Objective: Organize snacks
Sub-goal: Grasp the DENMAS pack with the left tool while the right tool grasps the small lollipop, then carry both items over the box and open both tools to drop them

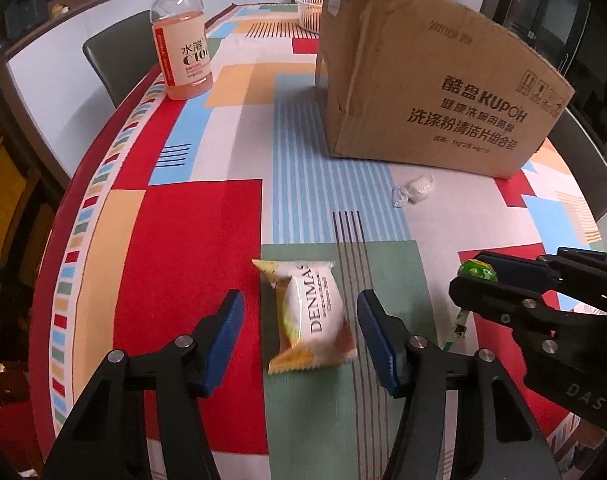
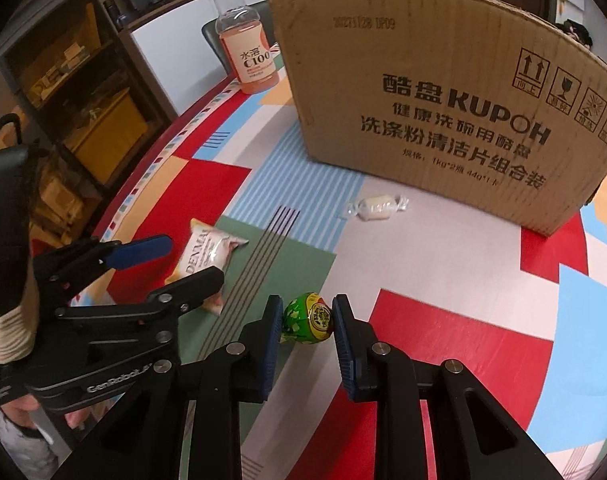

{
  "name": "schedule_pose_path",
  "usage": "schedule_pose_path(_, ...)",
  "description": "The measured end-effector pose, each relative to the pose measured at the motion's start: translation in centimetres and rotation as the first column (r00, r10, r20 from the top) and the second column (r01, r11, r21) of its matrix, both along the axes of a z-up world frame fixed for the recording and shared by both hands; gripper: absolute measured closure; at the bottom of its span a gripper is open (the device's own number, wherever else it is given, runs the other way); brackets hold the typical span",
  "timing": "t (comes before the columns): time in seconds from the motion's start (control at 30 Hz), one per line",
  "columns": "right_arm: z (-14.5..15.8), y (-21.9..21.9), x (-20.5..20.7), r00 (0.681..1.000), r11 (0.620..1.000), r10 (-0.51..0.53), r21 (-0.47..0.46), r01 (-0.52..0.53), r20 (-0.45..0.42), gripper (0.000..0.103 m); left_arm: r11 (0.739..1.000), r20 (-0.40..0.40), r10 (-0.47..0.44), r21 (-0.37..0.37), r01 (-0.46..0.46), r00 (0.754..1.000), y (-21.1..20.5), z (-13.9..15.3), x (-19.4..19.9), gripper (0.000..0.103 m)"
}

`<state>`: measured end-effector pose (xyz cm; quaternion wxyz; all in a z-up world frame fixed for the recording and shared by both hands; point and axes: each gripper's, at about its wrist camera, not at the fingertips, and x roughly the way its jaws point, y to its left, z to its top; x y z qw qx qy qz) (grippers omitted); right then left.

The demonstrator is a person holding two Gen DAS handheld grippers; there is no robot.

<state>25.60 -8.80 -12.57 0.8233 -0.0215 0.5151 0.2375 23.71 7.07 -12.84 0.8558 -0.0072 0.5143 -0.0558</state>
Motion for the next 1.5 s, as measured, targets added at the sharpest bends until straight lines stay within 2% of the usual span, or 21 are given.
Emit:
schedule_pose_path(0.3,-0.1,-0.3,0.9,1.0,1.0,-0.015,0.001,0.015,-0.002,0.076,1.0,-0.03,-0.004,-0.001,0.004,1.0,-0.4,-1.2,0.9,0.065)
schedule_pose_path(0.33,-0.1,-0.3,0.8,1.0,1.0,-0.015,0.002,0.015,-0.003,0.076,1.0,-0.031,-0.006,-0.003,0.006,1.0,-0.4,-1.1,1.0,0.069)
schedule_pose_path(0.53,0.0,-0.5,0.6,1.0,1.0,-0.02,0.003,0.02,0.001,0.076,1.0,-0.019,-0.005,-0.015,0.005,1.0,-0.6,-0.5,0.6,0.069)
schedule_pose_path(0.73,1.2,-1.5,0.0,0.999,0.999,-0.034,0.015,0.034,0.026,0.076,0.999,0.036,-0.006,-0.031,0.007,0.999,-1.1,1.9,-0.5,0.069)
schedule_pose_path(1.0,4.6,-3.5,-1.3,0.99,0.997,-0.074,0.04,0.07,0.116,0.076,0.999,0.145,-0.039,-0.032,0.044,0.989,-2.6,6.4,-1.8,0.069)
schedule_pose_path(1.2,7.6,-5.3,-2.0,0.975,0.992,-0.114,0.078,0.101,0.19,0.076,0.996,0.239,-0.063,-0.039,0.074,0.969,-3.9,10.3,-2.2,0.069)
schedule_pose_path(1.5,11.9,-8.0,-1.7,0.938,0.981,-0.182,0.116,0.154,0.296,0.076,0.993,0.337,-0.096,-0.028,0.112,0.936,-5.8,14.4,-1.2,0.069)
